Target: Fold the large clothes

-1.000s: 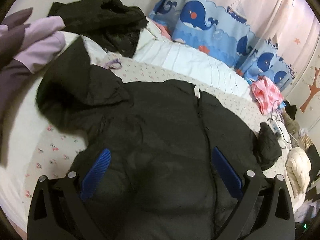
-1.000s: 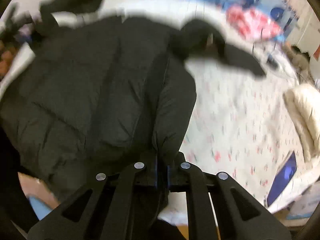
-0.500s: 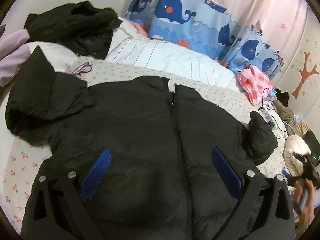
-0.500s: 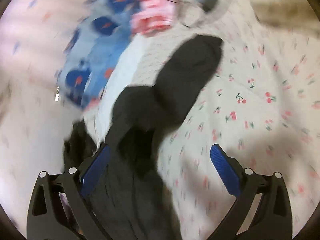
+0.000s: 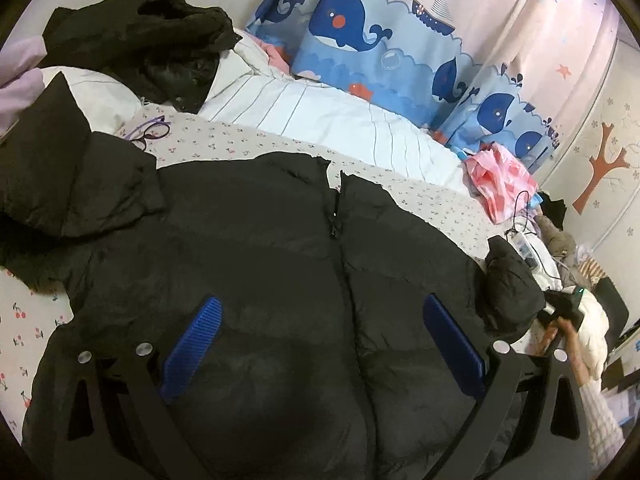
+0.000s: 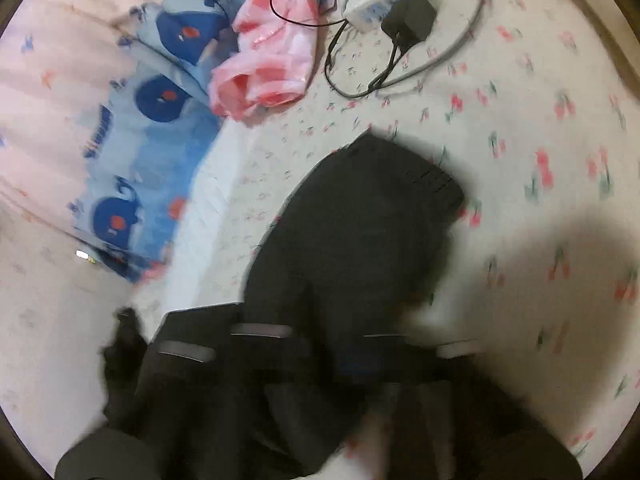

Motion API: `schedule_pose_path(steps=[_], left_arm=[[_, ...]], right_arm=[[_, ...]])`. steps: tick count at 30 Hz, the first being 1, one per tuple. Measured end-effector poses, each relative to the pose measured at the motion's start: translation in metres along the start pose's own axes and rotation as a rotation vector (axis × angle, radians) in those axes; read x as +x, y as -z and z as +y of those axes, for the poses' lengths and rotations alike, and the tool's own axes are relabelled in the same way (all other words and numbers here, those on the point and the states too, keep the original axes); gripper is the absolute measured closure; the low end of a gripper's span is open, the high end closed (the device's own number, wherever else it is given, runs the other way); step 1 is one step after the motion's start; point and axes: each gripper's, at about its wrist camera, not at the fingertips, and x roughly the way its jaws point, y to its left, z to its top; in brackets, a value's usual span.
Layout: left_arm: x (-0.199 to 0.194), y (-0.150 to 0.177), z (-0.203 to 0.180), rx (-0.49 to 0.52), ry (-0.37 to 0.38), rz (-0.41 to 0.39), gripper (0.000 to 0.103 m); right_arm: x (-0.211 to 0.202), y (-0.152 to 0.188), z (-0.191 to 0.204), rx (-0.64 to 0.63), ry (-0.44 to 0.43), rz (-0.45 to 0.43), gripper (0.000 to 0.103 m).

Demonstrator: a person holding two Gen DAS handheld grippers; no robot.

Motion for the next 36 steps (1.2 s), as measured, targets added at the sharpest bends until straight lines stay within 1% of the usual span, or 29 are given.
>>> schedule_pose_path(steps=[2, 3, 4, 5, 7, 8, 10, 11, 12, 13, 14, 17, 19, 20, 21, 22, 23, 24, 26, 27, 28, 29, 30, 31, 32, 33, 34, 35, 36], left_arm=[[0.002, 0.001, -0.001, 0.003, -0.009, 0.002, 0.006], [0.003, 0.002, -0.001, 0.002, -0.011, 0.005, 0.006], [0.004, 0.002, -0.001, 0.002, -0.005, 0.01, 0.006], [0.005, 0.003, -0.002, 0.004, -0.002, 0.016, 0.006], [0.008, 0.004, -0.003, 0.021, -0.007, 0.029, 0.006], [0.009, 0.005, -0.004, 0.025, -0.008, 0.032, 0.006], [0.012, 0.006, -0.007, 0.032, -0.011, 0.042, 0.006], [0.013, 0.008, -0.008, 0.036, -0.011, 0.046, 0.006], [0.013, 0.009, -0.009, 0.04, -0.012, 0.048, 0.006], [0.014, 0.01, -0.01, 0.046, -0.016, 0.048, 0.006], [0.014, 0.011, -0.011, 0.052, -0.02, 0.048, 0.006], [0.013, 0.013, -0.013, 0.067, -0.029, 0.046, 0.006], [0.014, 0.015, -0.014, 0.067, -0.025, 0.052, 0.006], [0.015, 0.015, -0.014, 0.069, -0.024, 0.055, 0.006], [0.016, 0.015, -0.014, 0.074, -0.026, 0.057, 0.006], [0.017, 0.016, -0.015, 0.079, -0.03, 0.056, 0.006], [0.017, 0.016, -0.016, 0.08, -0.033, 0.055, 0.006], [0.018, 0.016, -0.016, 0.08, -0.034, 0.054, 0.006], [0.019, 0.016, -0.016, 0.075, -0.03, 0.056, 0.006], [0.02, 0.016, -0.016, 0.073, -0.031, 0.058, 0.006], [0.019, 0.018, -0.016, 0.073, -0.03, 0.058, 0.006], [0.019, 0.018, -0.017, 0.074, -0.028, 0.059, 0.006], [0.019, 0.018, -0.018, 0.075, -0.026, 0.06, 0.006], [0.02, 0.018, -0.018, 0.078, -0.024, 0.062, 0.006], [0.02, 0.018, -0.019, 0.08, -0.024, 0.065, 0.006], [0.021, 0.019, -0.02, 0.085, -0.024, 0.07, 0.006], [0.021, 0.019, -0.02, 0.089, -0.024, 0.075, 0.006], [0.021, 0.02, -0.021, 0.095, -0.026, 0.079, 0.006], [0.022, 0.02, -0.021, 0.101, -0.029, 0.082, 0.006]], right_arm=[[-0.036, -0.017, 0.01, -0.039, -0.019, -0.142, 0.1], [-0.056, -0.024, 0.008, -0.032, -0.023, -0.206, 0.1], [-0.071, -0.03, 0.003, -0.023, -0.008, -0.258, 0.1], [-0.087, -0.036, -0.007, -0.016, 0.035, -0.307, 0.1], [-0.1, -0.037, -0.022, -0.028, 0.125, -0.33, 0.1], [-0.099, -0.035, -0.035, -0.024, 0.156, -0.299, 0.099], [-0.092, -0.03, -0.06, 0.042, 0.147, -0.232, 0.091], [-0.085, -0.026, -0.078, 0.11, 0.143, -0.176, 0.063], [-0.081, -0.021, -0.092, 0.184, 0.135, -0.153, 0.028], [-0.081, -0.017, -0.102, 0.239, 0.105, -0.159, 0.022], [-0.081, -0.015, -0.112, 0.272, 0.052, -0.184, 0.021], [-0.077, -0.015, -0.111, 0.248, 0.022, -0.187, 0.016], [-0.07, -0.022, -0.106, 0.227, -0.003, -0.184, 0.016], [-0.07, -0.027, -0.101, 0.205, -0.013, -0.181, 0.032], [-0.07, -0.034, -0.093, 0.16, -0.006, -0.172, 0.066], [-0.067, -0.043, -0.077, 0.088, 0.039, -0.156, 0.083], [-0.074, -0.049, -0.064, 0.03, 0.063, -0.169, 0.099], [-0.083, -0.053, -0.049, -0.028, 0.06, -0.205, 0.099], [-0.116, -0.057, -0.02, -0.131, 0.03, -0.319, 0.1], [-0.133, -0.058, -0.013, -0.146, 0.016, -0.386, 0.1], [-0.144, -0.059, -0.012, -0.14, 0.02, -0.428, 0.1], [-0.153, -0.059, -0.019, -0.118, 0.045, -0.465, 0.1], [-0.153, -0.059, -0.024, -0.108, 0.08, -0.467, 0.1], [-0.147, -0.057, -0.035, -0.1, 0.14, -0.441, 0.1], [-0.136, -0.054, -0.051, -0.08, 0.182, -0.384, 0.1], [-0.128, -0.049, -0.068, -0.044, 0.199, -0.341, 0.098], [-0.124, -0.045, -0.08, -0.012, 0.203, -0.315, 0.096], [-0.114, -0.041, -0.096, 0.048, 0.191, -0.276, 0.088], [-0.11, -0.038, -0.105, 0.084, 0.151, -0.271, 0.085]])
